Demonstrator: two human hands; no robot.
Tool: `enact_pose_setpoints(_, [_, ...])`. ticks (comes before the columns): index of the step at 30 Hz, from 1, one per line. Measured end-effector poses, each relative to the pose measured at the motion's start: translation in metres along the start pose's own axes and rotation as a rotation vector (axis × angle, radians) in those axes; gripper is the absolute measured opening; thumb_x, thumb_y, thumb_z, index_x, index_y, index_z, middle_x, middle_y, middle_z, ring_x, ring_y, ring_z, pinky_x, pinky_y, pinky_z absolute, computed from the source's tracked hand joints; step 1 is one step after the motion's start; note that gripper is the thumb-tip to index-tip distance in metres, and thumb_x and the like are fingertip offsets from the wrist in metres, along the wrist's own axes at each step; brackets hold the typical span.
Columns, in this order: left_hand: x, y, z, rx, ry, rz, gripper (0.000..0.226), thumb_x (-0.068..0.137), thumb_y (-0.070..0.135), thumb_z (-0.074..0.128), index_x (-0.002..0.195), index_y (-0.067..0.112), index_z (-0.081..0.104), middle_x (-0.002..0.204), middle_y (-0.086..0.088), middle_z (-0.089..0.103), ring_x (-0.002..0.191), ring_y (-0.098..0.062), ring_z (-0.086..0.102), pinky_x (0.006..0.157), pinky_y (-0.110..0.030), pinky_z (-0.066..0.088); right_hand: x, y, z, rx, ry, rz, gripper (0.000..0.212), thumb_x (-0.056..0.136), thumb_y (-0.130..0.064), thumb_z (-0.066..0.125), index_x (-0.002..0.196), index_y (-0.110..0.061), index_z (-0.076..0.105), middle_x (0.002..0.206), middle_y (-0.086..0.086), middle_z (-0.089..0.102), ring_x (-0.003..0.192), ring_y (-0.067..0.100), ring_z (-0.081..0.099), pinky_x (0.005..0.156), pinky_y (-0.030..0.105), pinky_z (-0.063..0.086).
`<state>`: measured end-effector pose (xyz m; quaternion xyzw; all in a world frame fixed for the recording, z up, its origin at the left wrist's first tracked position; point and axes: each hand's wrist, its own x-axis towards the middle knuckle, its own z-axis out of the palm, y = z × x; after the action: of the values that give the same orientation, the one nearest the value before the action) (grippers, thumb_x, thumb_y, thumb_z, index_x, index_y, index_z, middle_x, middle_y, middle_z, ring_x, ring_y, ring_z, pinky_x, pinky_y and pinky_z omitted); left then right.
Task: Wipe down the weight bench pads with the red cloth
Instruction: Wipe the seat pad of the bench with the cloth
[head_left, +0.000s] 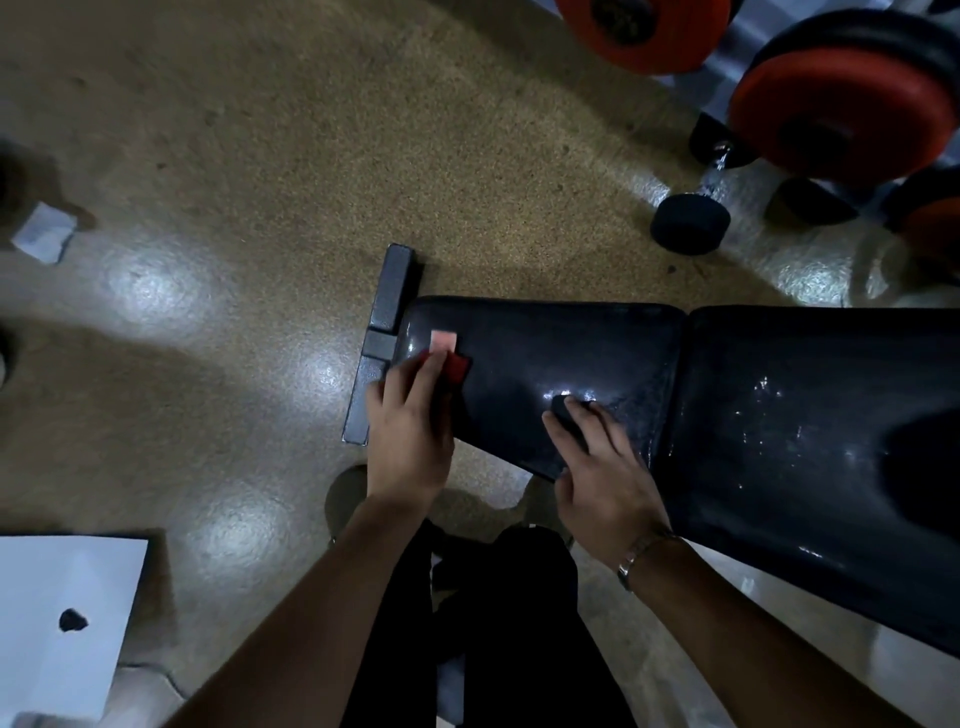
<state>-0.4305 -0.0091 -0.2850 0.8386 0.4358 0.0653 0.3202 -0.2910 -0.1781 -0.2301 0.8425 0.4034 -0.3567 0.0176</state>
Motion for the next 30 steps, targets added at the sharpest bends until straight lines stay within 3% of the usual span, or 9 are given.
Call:
enact_pose_setpoints(5, [0.062,0.029,-0.004,0.048,-0.008,-0.047,0.051,0.1,0.018,0.057,0.15,0.025,0.049,0.133,-0.013,0.057,0.109,-0.036,0.047,0.098,-0.046,0.046,0.001,-0.001,0.0,-0.003,0.008,0.004,0.068,0.093,-0.02,0.049,0.157,-0.026,0.029,0.166,-0.003,0.016,0.153,0.023,0.008,0.121,0.048,0.029])
enact_pose_setpoints(10, [0.112,0.032,0.0,0.159,-0.114,-0.068,0.048,0.101,0.026,0.052,0.149,0.027,0.05,0.131,-0.015,0.059,0.109,-0.037,0.052,0.099,-0.042,0.04,0.001,0.0,0.0,-0.014,0.022,-0.005,0.067,0.091,-0.018,0.052,0.155,-0.024,0.033,0.164,-0.001,0.021,0.152,0.025,0.013,0.118,0.049,0.034])
enact_pose_setpoints(16, [0.035,0.015,-0.003,0.036,0.013,0.058,0.049,0.101,0.02,0.06,0.149,0.02,0.051,0.134,-0.011,0.057,0.109,-0.034,0.047,0.097,-0.039,0.039,0.003,0.001,-0.002,0.0,0.005,0.005,0.066,0.094,-0.022,0.048,0.157,-0.027,0.028,0.166,-0.004,0.015,0.153,0.023,0.008,0.121,0.046,0.03])
enact_pose_setpoints(21, [-0.042,-0.022,0.005,-0.015,-0.06,0.047,0.055,0.095,0.016,0.069,0.148,0.022,0.053,0.133,-0.006,0.058,0.108,-0.029,0.052,0.094,-0.045,0.048,0.001,0.0,-0.003,-0.008,-0.016,0.003,0.067,0.096,-0.022,0.046,0.159,-0.027,0.022,0.167,-0.003,0.012,0.154,0.022,0.004,0.121,0.047,0.028])
enact_pose_setpoints(25, [-0.017,-0.01,0.002,-0.006,-0.046,0.05,0.056,0.094,0.014,0.071,0.147,0.021,0.055,0.123,-0.009,0.061,0.103,-0.03,0.05,0.089,-0.044,0.048,0.0,0.0,-0.001,-0.011,-0.006,-0.003,0.069,0.094,-0.022,0.047,0.158,-0.026,0.024,0.167,-0.003,0.014,0.153,0.023,0.007,0.122,0.048,0.027])
enact_pose_setpoints(30, [0.057,0.031,-0.001,0.059,-0.024,0.051,0.047,0.101,0.024,0.059,0.148,0.021,0.052,0.128,-0.016,0.059,0.109,-0.037,0.051,0.095,-0.046,0.047,0.0,0.001,0.001,-0.015,0.017,-0.001,0.07,0.092,-0.021,0.05,0.158,-0.026,0.027,0.166,-0.003,0.016,0.153,0.024,0.009,0.122,0.048,0.025])
